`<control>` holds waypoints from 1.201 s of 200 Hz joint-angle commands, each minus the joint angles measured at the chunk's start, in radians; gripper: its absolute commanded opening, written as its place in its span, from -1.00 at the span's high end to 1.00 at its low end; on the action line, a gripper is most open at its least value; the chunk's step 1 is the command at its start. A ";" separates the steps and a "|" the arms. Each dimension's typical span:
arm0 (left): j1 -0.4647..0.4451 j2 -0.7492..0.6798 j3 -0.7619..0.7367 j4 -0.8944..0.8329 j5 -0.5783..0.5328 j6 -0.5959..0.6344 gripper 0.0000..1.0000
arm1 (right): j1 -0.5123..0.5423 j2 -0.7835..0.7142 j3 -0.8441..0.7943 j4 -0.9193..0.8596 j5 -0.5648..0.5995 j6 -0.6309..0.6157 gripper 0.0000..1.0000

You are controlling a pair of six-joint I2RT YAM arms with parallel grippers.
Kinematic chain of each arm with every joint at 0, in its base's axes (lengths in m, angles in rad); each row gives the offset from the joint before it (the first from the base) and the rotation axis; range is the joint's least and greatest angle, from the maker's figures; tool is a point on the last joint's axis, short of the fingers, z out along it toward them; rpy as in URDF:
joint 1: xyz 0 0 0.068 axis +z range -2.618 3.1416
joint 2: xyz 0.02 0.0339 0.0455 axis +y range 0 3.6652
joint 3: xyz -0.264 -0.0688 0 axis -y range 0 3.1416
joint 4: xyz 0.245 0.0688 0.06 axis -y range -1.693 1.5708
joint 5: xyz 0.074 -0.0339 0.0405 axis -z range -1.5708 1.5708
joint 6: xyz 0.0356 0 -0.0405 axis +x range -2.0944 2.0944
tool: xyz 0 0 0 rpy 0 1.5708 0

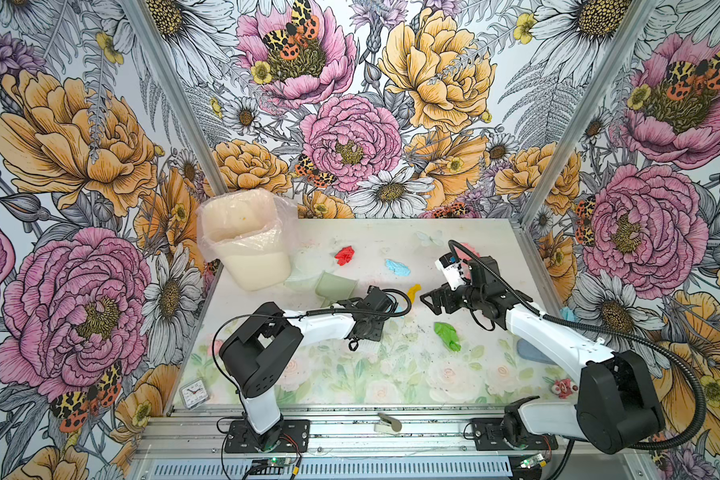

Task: Sweep away the paper scraps from the table
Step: 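Lift the green brush with the left gripper and turn it toward the scraps, then carry the brush toward the blue scrap while the right gripper approaches it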

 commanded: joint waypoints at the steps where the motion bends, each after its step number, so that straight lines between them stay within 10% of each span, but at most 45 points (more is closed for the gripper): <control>1: -0.021 0.071 -0.079 -0.100 0.108 -0.036 0.28 | 0.008 -0.003 0.012 0.008 0.006 0.001 -0.90; 156: -0.036 -0.057 -0.130 -0.132 0.057 -0.059 0.57 | 0.015 0.003 0.025 0.005 -0.015 -0.012 -0.90; 240: -0.020 -0.209 -0.138 -0.161 0.077 -0.024 0.68 | 0.017 0.068 0.111 -0.001 -0.294 -0.030 -0.89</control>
